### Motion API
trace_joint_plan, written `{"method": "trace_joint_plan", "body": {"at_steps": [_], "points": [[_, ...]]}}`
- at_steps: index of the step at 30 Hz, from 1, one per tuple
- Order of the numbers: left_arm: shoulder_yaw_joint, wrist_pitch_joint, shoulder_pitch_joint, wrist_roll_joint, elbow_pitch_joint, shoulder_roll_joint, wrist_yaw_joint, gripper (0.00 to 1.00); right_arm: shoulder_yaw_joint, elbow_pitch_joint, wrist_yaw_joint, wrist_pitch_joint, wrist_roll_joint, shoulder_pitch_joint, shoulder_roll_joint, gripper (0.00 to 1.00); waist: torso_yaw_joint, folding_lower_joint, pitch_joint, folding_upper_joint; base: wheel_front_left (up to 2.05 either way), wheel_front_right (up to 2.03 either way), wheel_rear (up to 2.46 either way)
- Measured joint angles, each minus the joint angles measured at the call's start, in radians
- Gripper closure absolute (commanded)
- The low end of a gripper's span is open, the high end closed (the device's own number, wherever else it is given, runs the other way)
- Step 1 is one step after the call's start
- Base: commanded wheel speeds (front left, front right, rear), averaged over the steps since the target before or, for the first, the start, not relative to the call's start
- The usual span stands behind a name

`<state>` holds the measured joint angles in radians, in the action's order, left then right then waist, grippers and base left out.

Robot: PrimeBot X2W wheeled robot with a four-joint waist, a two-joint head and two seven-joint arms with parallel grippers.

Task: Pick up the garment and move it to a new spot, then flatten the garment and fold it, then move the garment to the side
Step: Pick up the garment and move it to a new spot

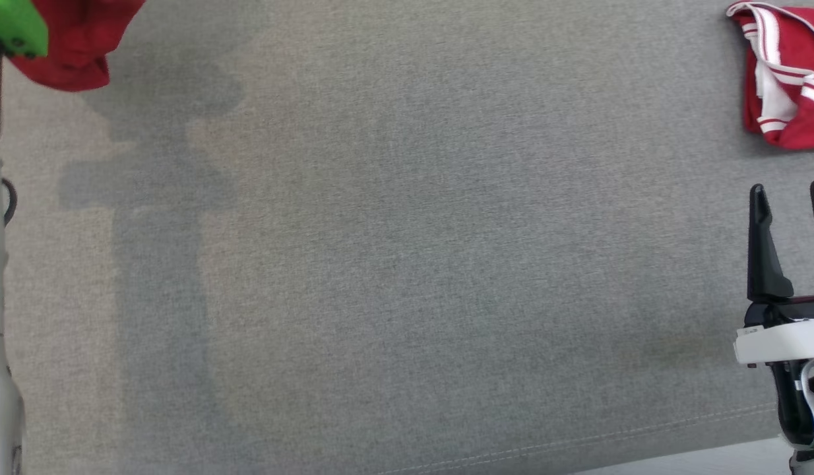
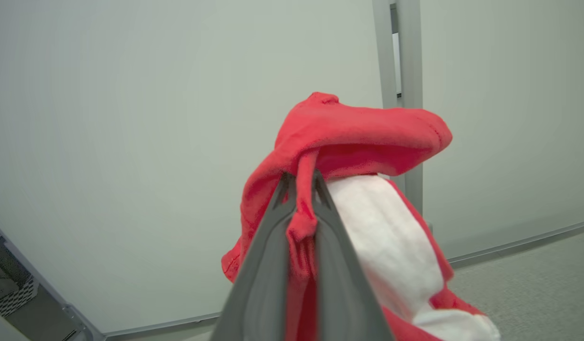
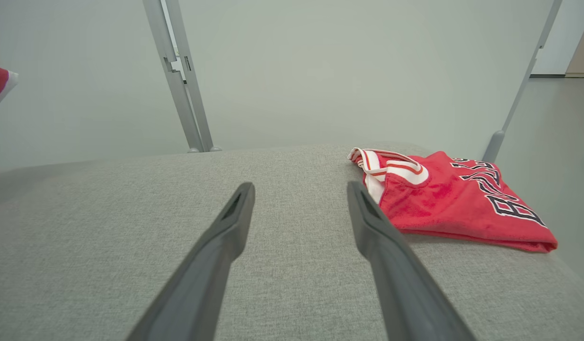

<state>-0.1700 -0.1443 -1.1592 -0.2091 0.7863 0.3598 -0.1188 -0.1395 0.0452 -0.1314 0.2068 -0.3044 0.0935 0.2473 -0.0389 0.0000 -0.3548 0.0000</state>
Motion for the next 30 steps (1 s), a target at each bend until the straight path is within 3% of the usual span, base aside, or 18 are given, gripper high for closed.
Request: {"method": "trace_joint_plan", "body": {"at_steps": [8,13,23,30], "points": [[-0.116,0.101,-0.060,0.014,-0.226,-0.103,-0.005,1.00,0.050,-0.050,0.000,0.029,-0.002,0.039,-0.037,0.00,-0.094,0.0000,0.030,0.0000,0.00,0.00,0.00],[-0.196,0.136,-0.057,0.011,-0.295,-0.171,-0.008,1.00,0.075,-0.089,0.000,0.043,-0.010,0.055,-0.054,0.00,-0.155,0.0000,0.037,0.0000,0.00,0.00,0.00],[-0.336,0.111,0.152,-0.043,-0.239,-0.249,-0.009,1.00,0.127,-0.120,0.000,0.054,-0.012,0.074,-0.080,0.00,-0.256,0.0000,0.056,0.0000,0.00,0.00,0.00],[-0.389,0.050,0.331,-0.092,-0.142,-0.287,-0.007,1.00,0.153,-0.111,0.000,0.055,-0.014,0.074,-0.086,0.00,-0.266,0.0000,0.065,0.0001,0.00,0.00,0.00]]}}
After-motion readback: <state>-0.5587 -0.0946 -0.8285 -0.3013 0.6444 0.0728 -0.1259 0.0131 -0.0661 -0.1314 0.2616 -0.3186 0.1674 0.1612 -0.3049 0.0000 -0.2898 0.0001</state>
